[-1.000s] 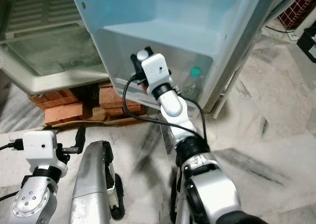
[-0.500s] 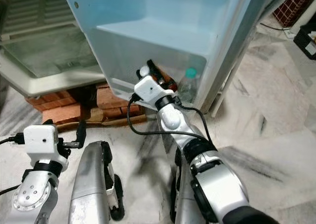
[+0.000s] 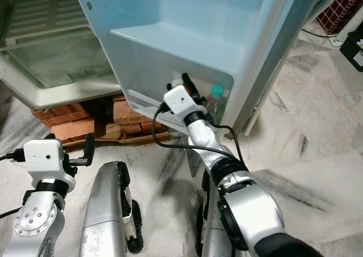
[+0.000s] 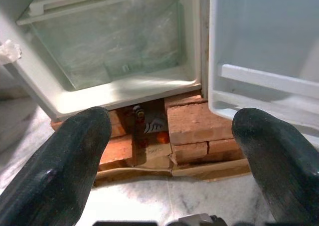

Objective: Restocking fridge

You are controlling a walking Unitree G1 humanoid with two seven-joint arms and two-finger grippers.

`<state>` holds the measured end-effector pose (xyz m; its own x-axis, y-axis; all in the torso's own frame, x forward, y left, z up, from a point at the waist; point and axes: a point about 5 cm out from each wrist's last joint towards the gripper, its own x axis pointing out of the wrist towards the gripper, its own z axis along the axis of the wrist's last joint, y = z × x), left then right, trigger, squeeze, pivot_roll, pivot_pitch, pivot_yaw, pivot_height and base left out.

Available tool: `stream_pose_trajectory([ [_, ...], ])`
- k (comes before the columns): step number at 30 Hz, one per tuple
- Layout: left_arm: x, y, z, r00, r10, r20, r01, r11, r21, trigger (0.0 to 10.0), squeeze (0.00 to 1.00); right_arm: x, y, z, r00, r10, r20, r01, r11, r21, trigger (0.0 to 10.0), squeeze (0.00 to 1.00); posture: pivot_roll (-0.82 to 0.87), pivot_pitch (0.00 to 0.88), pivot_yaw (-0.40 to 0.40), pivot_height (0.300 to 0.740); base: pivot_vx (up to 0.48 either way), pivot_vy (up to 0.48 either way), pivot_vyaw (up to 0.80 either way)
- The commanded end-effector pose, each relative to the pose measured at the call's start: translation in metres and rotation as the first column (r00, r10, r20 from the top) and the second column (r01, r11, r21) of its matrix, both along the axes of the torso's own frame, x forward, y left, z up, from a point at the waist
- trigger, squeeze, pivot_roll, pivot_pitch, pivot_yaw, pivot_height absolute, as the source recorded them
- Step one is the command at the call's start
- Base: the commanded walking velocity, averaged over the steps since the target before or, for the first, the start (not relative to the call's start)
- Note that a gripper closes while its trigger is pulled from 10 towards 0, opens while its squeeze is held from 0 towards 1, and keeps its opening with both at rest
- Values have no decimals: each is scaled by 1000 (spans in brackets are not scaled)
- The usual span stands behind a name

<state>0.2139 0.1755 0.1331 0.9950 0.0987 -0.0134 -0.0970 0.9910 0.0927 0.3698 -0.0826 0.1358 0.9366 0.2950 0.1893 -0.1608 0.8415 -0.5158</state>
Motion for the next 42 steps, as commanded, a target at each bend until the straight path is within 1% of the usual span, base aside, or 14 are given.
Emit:
stream_pose_trajectory([
  [1, -2, 4, -4, 1000, 12, -16, -12, 1000, 16, 10000, 0, 0, 1, -1, 1000, -6, -12, 6, 1000, 5, 10000, 1000, 158, 236, 51, 512, 0, 0, 0],
  [9, -2, 2, -5, 1000, 15, -20, -15, 1000, 15, 10000, 0, -1, 0, -5, 1000, -7, -23, 7, 1000, 10, 10000, 1000, 158, 238, 51, 512, 0, 0, 0],
  [15, -2, 4, -10, 999, 33, -27, -33, 999, 27, 10000, 0, -2, 0, -2, 1000, 12, -15, -12, 998, 55, 10000, 1000, 166, 210, 36, 512, 0, 0, 0],
  [17, 1, 4, -15, 998, 44, -55, -43, 999, 13, 10000, 0, -4, -2, -4, 999, 23, -31, -20, 995, 99, 10000, 1000, 165, 185, 25, 512, 0, 0, 0],
  [23, 15, 10, -10, 997, 77, -15, -77, 997, 19, 10000, 0, -11, -9, -5, 997, 67, -42, -55, 970, 236, 10000, 1000, 122, 139, 3, 512, 0, 0, 0],
  [26, 21, 9, -8, 997, 76, 8, -76, 996, 37, 10000, 0, -21, -17, -7, 995, 52, -89, -17, 934, 358, 10000, 1000, 108, 104, -7, 512, 0, 0, 0],
  [28, 22, 9, -7, 997, 80, 19, -81, 996, 38, 10000, 0, -27, -19, -5, 994, 51, -101, -8, 919, 394, 10000, 1000, 96, 101, -7, 512, 0, 0, 0],
  [29, 22, 8, -7, 996, 83, 26, -84, 996, 33, 10000, 0, -34, -21, -3, 993, 56, -102, -9, 910, 414, 10000, 220, 80, 88, -3, 512, 0, 0, 0],
  [31, 23, 8, -7, 996, 84, 27, -85, 996, 32, 10000, 0, -37, -21, -2, 993, 60, -103, -12, 909, 418, 10000, 220, 75, 86, -3, 512, 0, 0, 0],
  [32, 23, 6, -9, 996, 87, 33, -87, 996, 23, 10000, 0, -48, -22, 8, 996, 86, -25, -70, 920, 387, 10000, 0, 68, 76, -1, 512, 0, 0, 0],
  [34, 22, 4, -9, 996, 85, 39, -86, 996, 22, 10000, 0, -56, -22, 14, 994, 111, 22, -111, 924, 366, 10000, 0, 67, 76, -1, 512, 0, 0, 0],
  [35, 21, 1, -8, 996, 75, 50, -77, 997, 21, 10000, 0, -60, -22, 17, 993, 118, 30, -120, 915, 386, 10000, 0, 61, 69, 0, 512, 0, 0, 0],
  [37, 22, 0, -6, 996, 65, 61, -66, 998, 17, 10000, 0, -64, -24, 19, 992, 121, 28, -121, 903, 412, 10000, 0, 61, 68, 1, 512, 0, 0, 0],
  [42, 22, 0, 0, 995, 62, 80, -63, 998, 14, 10000, 0, -70, -27, 19, 993, 118, -17, -100, 901, 421, 10000, 0, 61, 64, 9, 542, 0, 0, 0],
])
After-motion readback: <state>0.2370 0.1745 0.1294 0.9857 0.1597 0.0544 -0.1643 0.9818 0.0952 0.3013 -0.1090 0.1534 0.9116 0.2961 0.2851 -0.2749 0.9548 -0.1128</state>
